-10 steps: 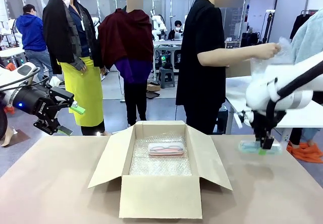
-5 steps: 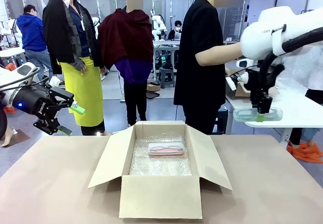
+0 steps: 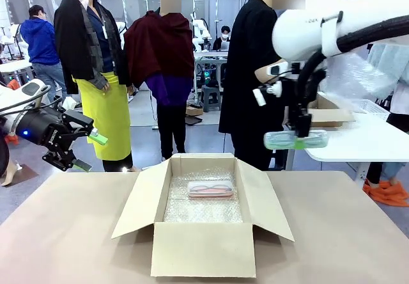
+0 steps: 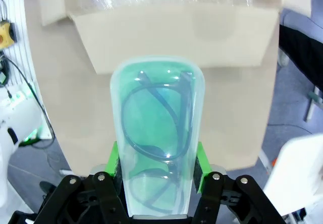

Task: Pack the glasses set securely to prepare it for shipping.
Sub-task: Put the Glasses case from the right side of the table into the Package Box.

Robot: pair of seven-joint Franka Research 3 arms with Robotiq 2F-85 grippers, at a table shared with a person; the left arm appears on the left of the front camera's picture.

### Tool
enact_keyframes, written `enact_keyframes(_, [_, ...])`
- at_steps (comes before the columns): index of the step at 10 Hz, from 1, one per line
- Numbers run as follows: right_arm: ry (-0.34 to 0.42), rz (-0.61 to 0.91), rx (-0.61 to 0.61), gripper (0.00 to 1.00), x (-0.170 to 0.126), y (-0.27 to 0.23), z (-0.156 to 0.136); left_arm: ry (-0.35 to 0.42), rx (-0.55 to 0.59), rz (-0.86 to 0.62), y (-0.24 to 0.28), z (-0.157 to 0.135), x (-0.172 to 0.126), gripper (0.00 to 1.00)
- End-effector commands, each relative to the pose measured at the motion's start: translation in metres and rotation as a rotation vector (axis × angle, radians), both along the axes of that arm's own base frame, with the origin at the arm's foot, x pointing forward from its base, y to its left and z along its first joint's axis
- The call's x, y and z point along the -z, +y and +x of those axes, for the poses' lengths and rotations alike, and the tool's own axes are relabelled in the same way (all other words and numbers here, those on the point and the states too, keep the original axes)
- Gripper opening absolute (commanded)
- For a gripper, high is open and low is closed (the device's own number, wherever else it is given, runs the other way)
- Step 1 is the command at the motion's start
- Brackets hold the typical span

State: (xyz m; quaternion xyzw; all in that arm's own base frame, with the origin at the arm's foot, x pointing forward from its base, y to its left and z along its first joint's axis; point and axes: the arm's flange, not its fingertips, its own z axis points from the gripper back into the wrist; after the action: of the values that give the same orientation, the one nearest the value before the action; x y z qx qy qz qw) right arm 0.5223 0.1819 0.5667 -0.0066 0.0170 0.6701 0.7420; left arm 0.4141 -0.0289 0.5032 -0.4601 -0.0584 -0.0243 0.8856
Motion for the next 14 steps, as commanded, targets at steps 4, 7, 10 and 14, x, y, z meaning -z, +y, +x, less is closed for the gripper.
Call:
enact_keyframes(4, [-0.024, 0.158, 0.0, 0.48, 0.039, 0.131, -0.038, -0.002, -0.016, -0.008, -0.001, 0.001, -0.003, 1.0])
enact_keyframes(7, [0.0, 0.176, 0.006, 0.48, 0.089, 0.171, -0.053, -0.002, -0.016, -0.008, -0.001, 0.001, -0.003, 1.0])
enact_keyframes(10, [-0.059, 0.164, -0.091, 0.48, 0.134, 0.19, -0.057, -0.002, -0.016, -0.008, -0.001, 0.001, -0.003, 1.0])
enact_keyframes(14, [-0.028, 0.118, -0.086, 0.48, 0.184, 0.211, -0.034, -0.002, -0.016, -0.008, -0.001, 0.001, -0.003, 1.0])
